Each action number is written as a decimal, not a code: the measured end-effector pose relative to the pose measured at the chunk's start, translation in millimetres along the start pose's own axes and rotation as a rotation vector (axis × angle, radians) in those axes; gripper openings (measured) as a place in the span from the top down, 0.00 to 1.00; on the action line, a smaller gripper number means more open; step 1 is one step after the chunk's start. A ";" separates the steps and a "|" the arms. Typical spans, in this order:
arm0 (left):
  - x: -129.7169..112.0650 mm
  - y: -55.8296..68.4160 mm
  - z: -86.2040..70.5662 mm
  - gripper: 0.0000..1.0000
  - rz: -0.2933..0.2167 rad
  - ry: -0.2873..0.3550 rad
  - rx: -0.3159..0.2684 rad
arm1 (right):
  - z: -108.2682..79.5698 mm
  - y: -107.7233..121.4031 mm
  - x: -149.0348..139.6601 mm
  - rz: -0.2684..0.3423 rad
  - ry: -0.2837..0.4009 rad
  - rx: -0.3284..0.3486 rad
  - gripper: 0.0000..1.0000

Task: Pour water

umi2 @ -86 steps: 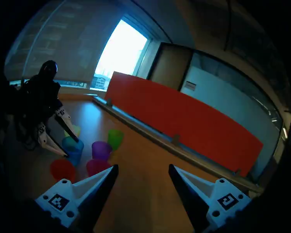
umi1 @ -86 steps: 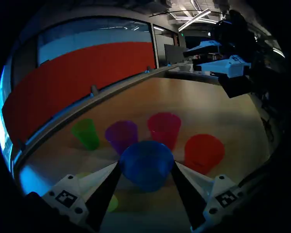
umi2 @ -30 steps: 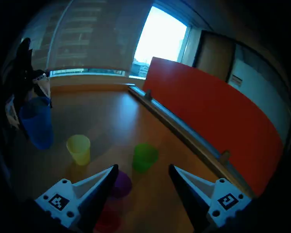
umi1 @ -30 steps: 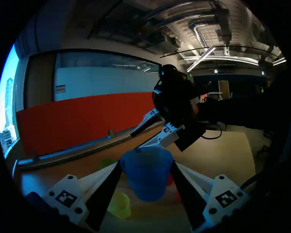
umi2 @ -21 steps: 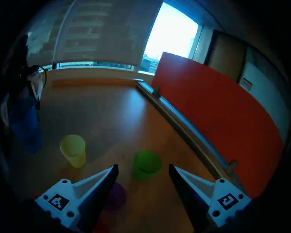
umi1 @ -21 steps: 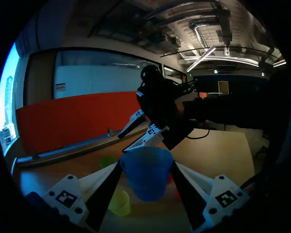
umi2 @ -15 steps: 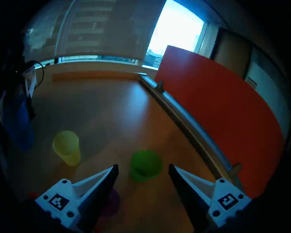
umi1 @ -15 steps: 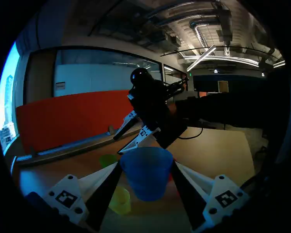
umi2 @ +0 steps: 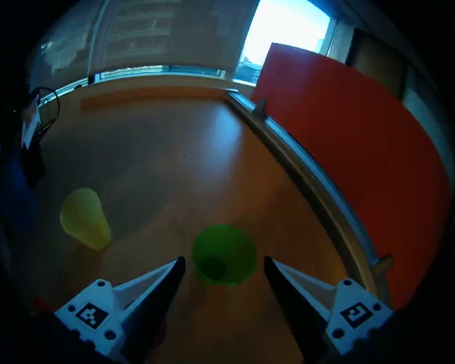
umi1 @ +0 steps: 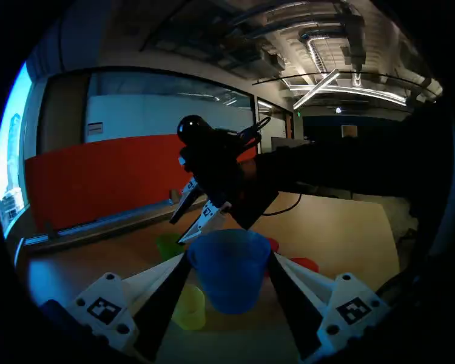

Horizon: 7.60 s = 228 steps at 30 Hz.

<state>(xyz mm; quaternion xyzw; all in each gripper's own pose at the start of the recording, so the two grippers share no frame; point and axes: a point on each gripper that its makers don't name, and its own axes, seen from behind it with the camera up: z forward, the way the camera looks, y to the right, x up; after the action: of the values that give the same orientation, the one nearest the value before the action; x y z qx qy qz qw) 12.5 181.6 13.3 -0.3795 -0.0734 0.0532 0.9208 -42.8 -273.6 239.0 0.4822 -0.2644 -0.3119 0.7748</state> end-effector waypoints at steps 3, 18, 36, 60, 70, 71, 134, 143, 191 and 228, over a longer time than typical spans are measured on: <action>-2.1 -1.0 0.2 0.12 -0.004 -0.003 -0.001 | 4.6 1.0 -2.6 0.003 -0.017 0.005 0.00; -7.5 -0.8 1.8 0.12 -0.011 -0.010 -0.007 | 19.2 2.5 -7.2 0.016 -0.049 0.035 0.00; -12.5 -4.2 2.7 0.12 -0.018 -0.016 -0.007 | 40.3 2.6 -8.8 0.014 -0.039 0.048 0.01; -8.4 -3.4 1.0 0.13 -0.011 -0.015 0.003 | 11.2 3.8 18.7 0.070 0.105 0.006 0.05; -4.1 -4.7 0.6 0.13 -0.007 -0.015 0.023 | -40.1 -0.6 54.4 0.154 0.247 -0.022 0.05; -4.0 -5.1 0.4 0.13 -0.007 -0.015 0.026 | -46.2 -1.2 57.9 0.166 0.262 -0.025 0.05; 28.7 9.7 1.5 0.13 -0.016 0.033 0.044 | -224.4 -72.4 135.5 0.230 0.825 -0.235 0.06; 31.2 11.6 1.9 0.12 -0.008 0.030 0.047 | -235.7 -84.7 125.6 0.227 0.823 -0.245 0.07; 40.7 23.2 3.3 0.13 0.073 0.025 0.043 | -200.6 -178.2 31.2 0.273 0.656 -0.121 0.08; 65.2 27.4 12.4 0.13 0.266 0.019 0.057 | -189.7 -229.5 11.8 0.255 0.643 -0.016 0.08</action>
<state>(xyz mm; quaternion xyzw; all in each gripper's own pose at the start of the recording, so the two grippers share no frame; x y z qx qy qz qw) 73.3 219.5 8.8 -0.3602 -0.0120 0.1733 0.9165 47.4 -250.0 -44.0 0.5128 -0.0623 -0.0469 0.8550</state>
